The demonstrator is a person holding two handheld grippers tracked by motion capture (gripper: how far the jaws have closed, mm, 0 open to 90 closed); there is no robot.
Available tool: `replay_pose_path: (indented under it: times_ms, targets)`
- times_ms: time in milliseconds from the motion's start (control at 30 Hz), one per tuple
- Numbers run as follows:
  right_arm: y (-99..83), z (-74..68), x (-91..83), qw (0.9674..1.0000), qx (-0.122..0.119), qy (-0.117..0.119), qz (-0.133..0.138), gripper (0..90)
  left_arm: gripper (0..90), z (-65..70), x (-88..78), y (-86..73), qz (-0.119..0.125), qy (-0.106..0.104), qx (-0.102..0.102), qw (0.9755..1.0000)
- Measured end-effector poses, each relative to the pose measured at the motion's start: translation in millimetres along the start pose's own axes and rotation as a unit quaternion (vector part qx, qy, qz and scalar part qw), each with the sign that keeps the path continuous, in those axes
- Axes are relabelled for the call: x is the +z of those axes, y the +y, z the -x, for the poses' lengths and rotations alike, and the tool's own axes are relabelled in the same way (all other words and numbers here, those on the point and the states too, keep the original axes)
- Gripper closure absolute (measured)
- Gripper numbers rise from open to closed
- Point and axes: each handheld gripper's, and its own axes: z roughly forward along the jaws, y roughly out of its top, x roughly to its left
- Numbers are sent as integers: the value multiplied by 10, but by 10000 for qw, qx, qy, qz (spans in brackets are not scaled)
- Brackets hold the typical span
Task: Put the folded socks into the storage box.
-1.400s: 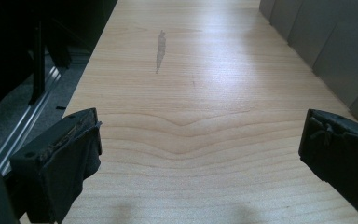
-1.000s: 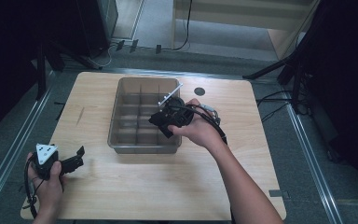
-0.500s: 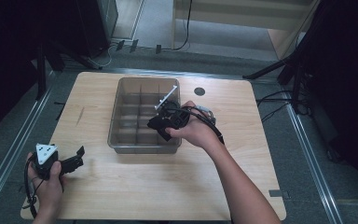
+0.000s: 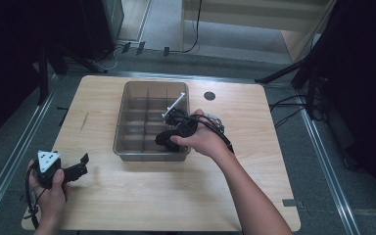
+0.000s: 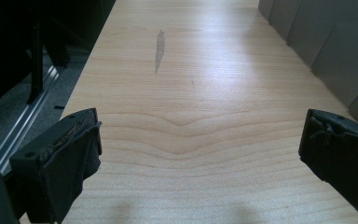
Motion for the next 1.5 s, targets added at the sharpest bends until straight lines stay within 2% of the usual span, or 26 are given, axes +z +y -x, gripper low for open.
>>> replay_pose_path:
  times_ms: [133, 233, 300, 433, 467, 533, 600, 667, 700, 800, 933, 1133, 1200, 1233, 1300, 1400, 1500]
  targets:
    - [-21, 24, -55, 9999, 117, 61, 15, 594, 0, 0, -1, 1, -7, -5, 5, 10000]
    - [-48, 39, -78, 9998, 199, 54, -65, 695, 0, 0, 0, 1, -9, -3, 9, 10000]
    - [-66, 39, -49, 9995, 261, 15, -148, 742, 0, 3, 0, 0, -4, 5, 12, 10000]
    - [-91, 19, 54, 9992, 246, -13, -327, 766, 0, 1, -1, 1, -7, 1, 10, 10000]
    - [-108, 16, 143, 9988, 233, -9, -435, 759, 0, 1, -1, 1, -9, 5, 11, 10000]
    - [-123, 14, 196, 9981, 349, 48, -501, 697, 0, 1, -1, 0, -3, 6, -4, 10000]
    - [-123, 22, 160, 9978, 505, 127, -419, 661, 0, 0, 1, 0, 7, 7, -15, 10000]
    - [-109, 33, 64, 9974, 610, 225, -298, 592, 0, 0, 1, 0, 6, 5, -17, 10000]
    - [-98, 33, 12, 9974, 633, 261, -214, 586, 0, 0, 0, 0, -2, 9, -14, 10000]
    - [-53, 57, -112, 9981, 605, 106, 108, 579, 0, 1, 0, 0, -7, 12, -4, 10000]
    - [20, 118, -99, 9969, 551, -286, 487, 512, 0, 0, 0, -1, 9, 9, -21, 10000]
    - [111, 181, 92, 9957, 728, -416, 383, 396, 0, 1, 0, 0, -4, 11, -9, 10000]
    - [120, 202, 116, 9955, 788, -403, 334, 387, 0, 1, 0, 0, -1, 6, -20, 10000]
    - [123, 244, 159, 9954, 887, -285, 218, 404, 0, -2, 0, 0, 2, -4, -33, 10000]
    - [106, 256, 164, 9951, 966, -163, 103, 534, 0, -4, -1, 0, 2, -10, -38, 10000]
    - [63, 207, 120, 9958, 878, -270, 28, 740, 0, -1, 1, 0, 0, -8, -33, 10000]
    - [11, 144, 127, 9966, 772, -281, -114, 803, 0, 1, 1, 1, -12, 4, -15, 10000]
